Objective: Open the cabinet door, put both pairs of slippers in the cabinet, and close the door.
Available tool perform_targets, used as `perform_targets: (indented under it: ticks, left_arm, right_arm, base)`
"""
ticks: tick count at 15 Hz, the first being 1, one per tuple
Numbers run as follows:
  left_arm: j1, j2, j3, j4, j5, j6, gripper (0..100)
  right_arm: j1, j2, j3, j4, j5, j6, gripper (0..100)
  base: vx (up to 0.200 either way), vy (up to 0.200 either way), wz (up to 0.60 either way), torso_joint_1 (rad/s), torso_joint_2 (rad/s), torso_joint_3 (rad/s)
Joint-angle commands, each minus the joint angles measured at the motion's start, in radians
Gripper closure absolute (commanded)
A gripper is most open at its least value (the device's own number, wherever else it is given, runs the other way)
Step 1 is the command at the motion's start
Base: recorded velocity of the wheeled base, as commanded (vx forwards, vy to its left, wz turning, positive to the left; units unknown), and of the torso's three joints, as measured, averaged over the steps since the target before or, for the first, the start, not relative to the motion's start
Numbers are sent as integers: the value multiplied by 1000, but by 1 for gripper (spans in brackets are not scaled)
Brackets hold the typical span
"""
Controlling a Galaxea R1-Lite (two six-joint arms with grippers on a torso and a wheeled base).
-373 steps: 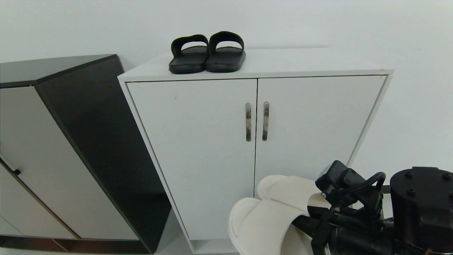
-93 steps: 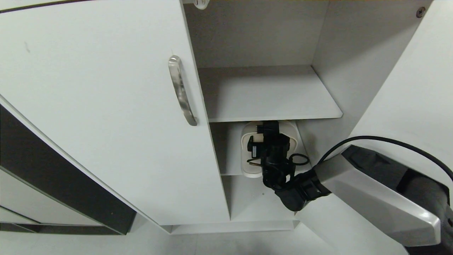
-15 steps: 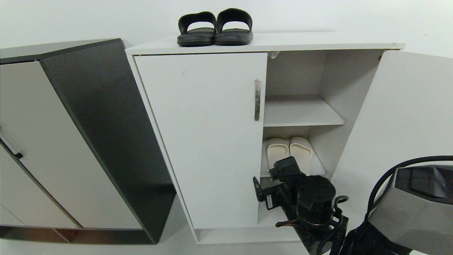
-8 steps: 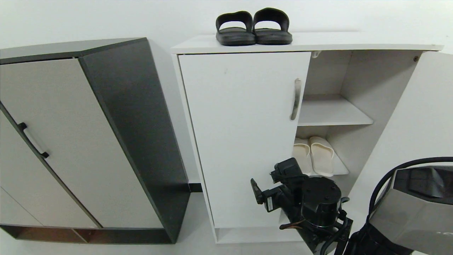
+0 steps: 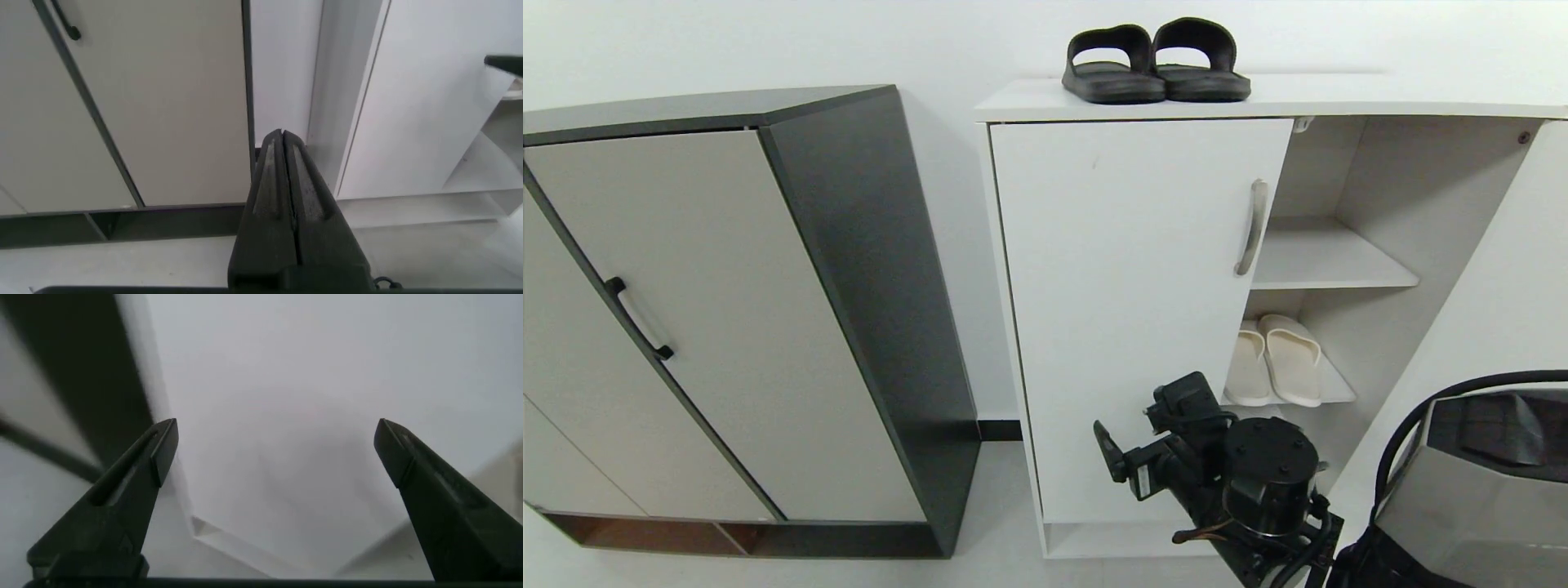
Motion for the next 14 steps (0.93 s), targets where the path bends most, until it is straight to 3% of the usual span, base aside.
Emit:
perform_targets:
  ticks: [1, 14]
  left_arm:
    - [0, 0, 0, -2, 0, 0, 100]
    - [0, 0, 0, 0, 1, -3, 100]
  right_arm:
    - [-1, 5, 11, -2, 2, -1, 0]
    - [0, 26, 22, -11, 24, -1, 0]
  base:
    - [0, 0, 0, 0, 0, 0]
    - [0, 0, 0, 1, -5, -4]
